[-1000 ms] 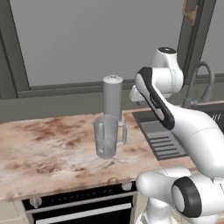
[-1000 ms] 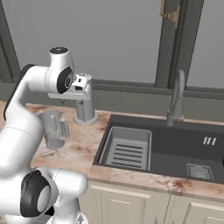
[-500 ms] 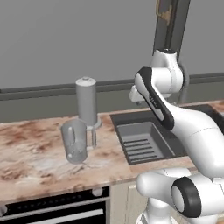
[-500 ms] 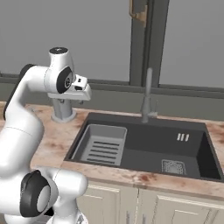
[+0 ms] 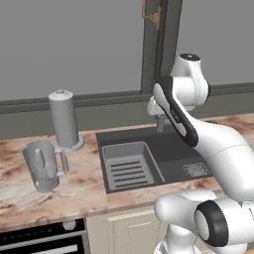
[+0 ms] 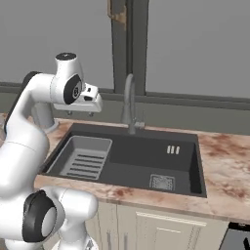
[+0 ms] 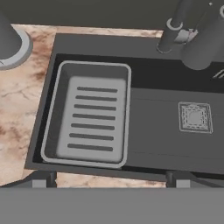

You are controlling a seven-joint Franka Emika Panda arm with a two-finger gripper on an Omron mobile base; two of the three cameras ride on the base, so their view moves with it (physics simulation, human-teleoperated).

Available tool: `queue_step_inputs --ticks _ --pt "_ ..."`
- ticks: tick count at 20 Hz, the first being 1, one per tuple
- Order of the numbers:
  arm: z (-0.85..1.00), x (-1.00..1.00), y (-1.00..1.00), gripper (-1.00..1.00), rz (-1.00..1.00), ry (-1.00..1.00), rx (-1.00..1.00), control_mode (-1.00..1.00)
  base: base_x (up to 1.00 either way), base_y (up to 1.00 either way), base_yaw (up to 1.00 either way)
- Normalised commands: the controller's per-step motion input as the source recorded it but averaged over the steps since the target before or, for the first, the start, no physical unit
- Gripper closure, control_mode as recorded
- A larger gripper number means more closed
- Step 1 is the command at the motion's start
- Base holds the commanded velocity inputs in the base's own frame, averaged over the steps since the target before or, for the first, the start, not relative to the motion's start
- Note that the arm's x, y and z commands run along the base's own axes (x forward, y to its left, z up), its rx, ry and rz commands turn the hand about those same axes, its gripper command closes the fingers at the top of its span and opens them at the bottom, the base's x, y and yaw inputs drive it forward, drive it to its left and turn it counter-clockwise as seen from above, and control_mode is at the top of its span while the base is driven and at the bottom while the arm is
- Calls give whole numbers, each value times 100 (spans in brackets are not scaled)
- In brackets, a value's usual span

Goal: Turn on the sink faucet and place the jug under the water for a few seconds to fill it up.

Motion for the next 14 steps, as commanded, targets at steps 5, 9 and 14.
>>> queue_step_inputs --ticks 5,9,14 --pt "0 0 0 -100 0 0 0 100 0 -56 0" --pt "0 0 0 -100 0 0 0 100 0 -44 0" --pt "0 0 0 -100 0 0 0 100 0 -40 0"
